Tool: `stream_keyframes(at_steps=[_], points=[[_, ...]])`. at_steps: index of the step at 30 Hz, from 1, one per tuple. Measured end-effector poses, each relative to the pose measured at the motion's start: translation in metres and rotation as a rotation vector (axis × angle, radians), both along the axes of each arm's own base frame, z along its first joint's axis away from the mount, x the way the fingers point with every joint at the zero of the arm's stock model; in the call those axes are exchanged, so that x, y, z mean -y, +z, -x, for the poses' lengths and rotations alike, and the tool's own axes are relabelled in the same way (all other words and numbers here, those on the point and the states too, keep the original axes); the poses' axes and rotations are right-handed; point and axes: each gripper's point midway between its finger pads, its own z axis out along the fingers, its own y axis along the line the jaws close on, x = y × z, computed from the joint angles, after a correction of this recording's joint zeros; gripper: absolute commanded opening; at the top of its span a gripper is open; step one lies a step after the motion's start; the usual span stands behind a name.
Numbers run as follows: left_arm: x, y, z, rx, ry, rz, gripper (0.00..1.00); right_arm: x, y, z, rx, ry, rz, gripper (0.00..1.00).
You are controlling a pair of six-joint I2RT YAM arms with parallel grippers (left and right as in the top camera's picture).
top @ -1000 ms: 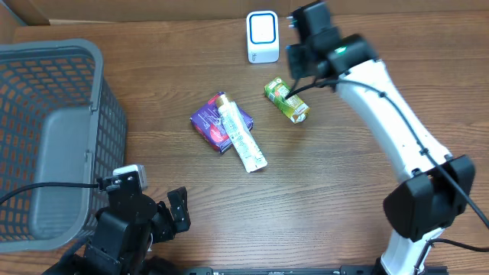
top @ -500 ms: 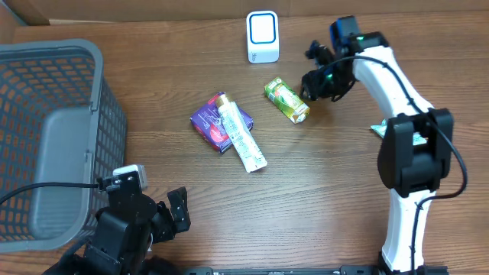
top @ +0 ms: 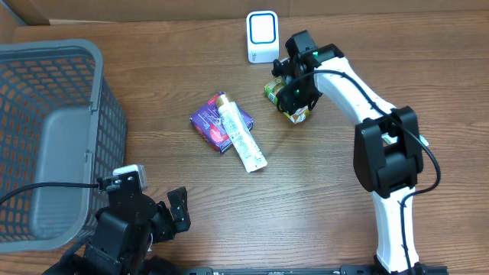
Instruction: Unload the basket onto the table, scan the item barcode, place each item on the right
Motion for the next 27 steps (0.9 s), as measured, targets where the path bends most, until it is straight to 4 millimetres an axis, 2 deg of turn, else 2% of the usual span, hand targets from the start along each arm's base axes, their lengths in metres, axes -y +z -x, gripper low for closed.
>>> stream_keyframes(at_steps=[3, 9, 12, 18, 22, 25, 27], points=[[0.000, 0.000, 0.000, 0.000, 0.000, 0.000, 1.00, 0.004, -0.008, 0.000, -0.010, -0.002, 0.020, 0.55], [0.000, 0.000, 0.000, 0.000, 0.000, 0.000, 1.00, 0.005, -0.009, -0.001, -0.008, -0.006, 0.026, 0.25], [0.000, 0.000, 0.000, 0.000, 0.000, 0.000, 1.00, 0.003, -0.003, -0.004, 0.000, -0.032, 0.012, 0.13], [0.000, 0.000, 0.000, 0.000, 0.000, 0.000, 0.99, 0.000, 0.001, 0.001, -0.035, -0.068, -0.019, 0.07], [0.000, 0.000, 0.000, 0.000, 0.000, 0.000, 1.00, -0.006, 0.011, 0.021, -0.153, -0.072, -0.058, 0.06], [0.000, 0.000, 0.000, 0.000, 0.000, 0.000, 1.00, -0.019, 0.034, 0.017, -0.165, -0.069, -0.123, 0.06], [0.000, 0.000, 0.000, 0.000, 0.000, 0.000, 0.99, -0.030, 0.062, 0.008, -0.134, -0.061, -0.180, 0.05]])
